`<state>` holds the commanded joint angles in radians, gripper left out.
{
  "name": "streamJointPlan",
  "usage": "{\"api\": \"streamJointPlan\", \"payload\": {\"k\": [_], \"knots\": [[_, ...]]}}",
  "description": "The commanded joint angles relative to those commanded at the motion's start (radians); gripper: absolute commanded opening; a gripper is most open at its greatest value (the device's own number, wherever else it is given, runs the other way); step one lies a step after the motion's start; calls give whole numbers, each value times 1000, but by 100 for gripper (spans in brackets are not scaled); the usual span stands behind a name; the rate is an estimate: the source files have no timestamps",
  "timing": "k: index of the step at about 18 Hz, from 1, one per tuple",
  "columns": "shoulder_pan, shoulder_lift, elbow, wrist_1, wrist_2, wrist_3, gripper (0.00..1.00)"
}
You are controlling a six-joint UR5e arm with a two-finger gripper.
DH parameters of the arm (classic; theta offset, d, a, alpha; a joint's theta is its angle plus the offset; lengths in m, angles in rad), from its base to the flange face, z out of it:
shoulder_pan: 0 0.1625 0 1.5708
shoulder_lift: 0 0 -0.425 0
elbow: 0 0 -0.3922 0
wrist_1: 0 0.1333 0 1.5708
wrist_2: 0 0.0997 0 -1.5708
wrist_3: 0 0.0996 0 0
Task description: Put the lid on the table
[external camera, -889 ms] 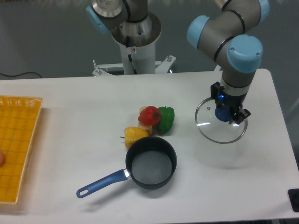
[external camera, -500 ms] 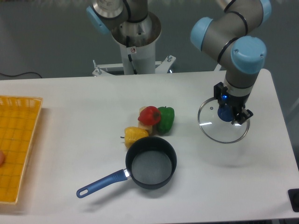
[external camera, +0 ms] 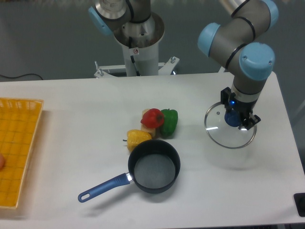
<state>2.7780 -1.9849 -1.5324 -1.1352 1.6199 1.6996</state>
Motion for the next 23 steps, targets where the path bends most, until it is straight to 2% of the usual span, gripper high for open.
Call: {"api": "streamJointPlan", "payload": {"k": [4,6,12,17,23], "knots": [[2,-14,2,6,-2,-2,60],[5,-32,2,41,0,-2,60],[28,-97,3,86,2,0,60],[37,-127,3,97,3,0,61],[37,-138,0,100,3,-2,61]]}}
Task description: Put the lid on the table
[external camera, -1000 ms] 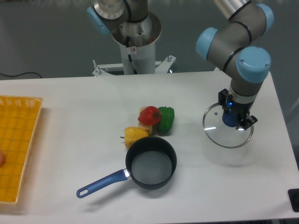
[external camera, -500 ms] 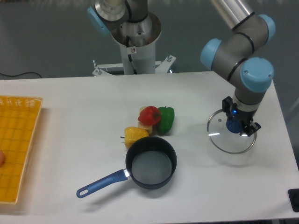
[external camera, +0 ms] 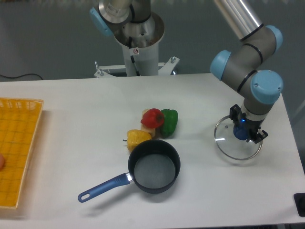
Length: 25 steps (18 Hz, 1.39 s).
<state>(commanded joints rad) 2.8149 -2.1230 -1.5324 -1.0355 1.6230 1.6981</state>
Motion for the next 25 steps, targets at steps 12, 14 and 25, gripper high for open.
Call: {"api": "streamJointPlan", "payload": {"k": [12,14,25], "knots": [[-2,-18,2,2,2,0,64],[-2,-23,2,2,2,0,64],[-2,-34,2,17,2,0,67]]}}
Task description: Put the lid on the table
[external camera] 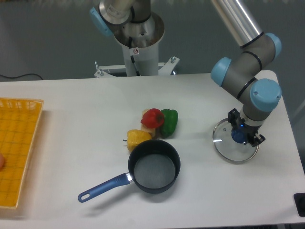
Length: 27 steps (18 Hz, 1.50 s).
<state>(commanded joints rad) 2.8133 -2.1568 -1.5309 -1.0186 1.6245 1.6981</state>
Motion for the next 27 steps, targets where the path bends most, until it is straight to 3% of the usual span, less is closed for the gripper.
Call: {"api": "streamJointPlan", "payload": {"k": [7,8,9,10,19,27], "knots": [[2,-2,-2,0,0,0,70],[0,0,-2,0,0,0,77],[0,2,0,0,2,2,94],[-2,6,0,0,2,2,100],[-31,64,25,12,31,0,100],[-32,112,5,11,31,2,100]]}}
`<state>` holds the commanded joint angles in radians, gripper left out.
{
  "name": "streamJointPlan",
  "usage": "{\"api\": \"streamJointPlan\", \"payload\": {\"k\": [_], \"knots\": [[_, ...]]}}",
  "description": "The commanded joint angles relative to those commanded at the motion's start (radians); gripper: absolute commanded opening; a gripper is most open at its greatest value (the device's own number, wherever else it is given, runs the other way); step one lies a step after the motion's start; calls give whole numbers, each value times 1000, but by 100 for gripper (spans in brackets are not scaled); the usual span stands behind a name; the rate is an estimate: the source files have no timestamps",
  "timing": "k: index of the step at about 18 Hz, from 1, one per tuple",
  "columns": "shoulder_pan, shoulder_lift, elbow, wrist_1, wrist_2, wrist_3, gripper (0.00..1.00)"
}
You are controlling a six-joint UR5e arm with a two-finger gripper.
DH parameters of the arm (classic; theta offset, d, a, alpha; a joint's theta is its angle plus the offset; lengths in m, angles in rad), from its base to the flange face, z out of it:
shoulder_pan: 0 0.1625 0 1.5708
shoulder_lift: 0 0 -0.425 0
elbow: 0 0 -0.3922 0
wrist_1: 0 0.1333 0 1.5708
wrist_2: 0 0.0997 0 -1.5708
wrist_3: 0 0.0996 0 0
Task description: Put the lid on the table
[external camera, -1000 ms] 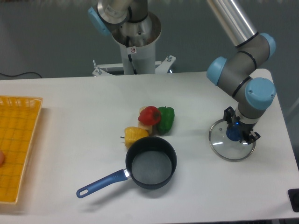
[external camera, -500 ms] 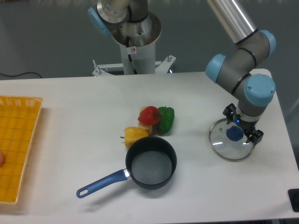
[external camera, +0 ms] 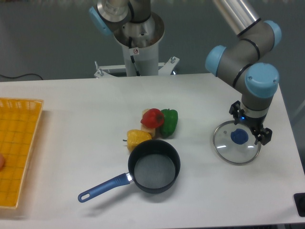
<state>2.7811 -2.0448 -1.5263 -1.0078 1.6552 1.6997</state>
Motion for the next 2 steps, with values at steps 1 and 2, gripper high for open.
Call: {"api": "streamJointPlan", "payload": {"k": [1,2], "knots": [[0,6,-5,-2,0,0,100],[0,11,-5,-2,0,0,100]]}}
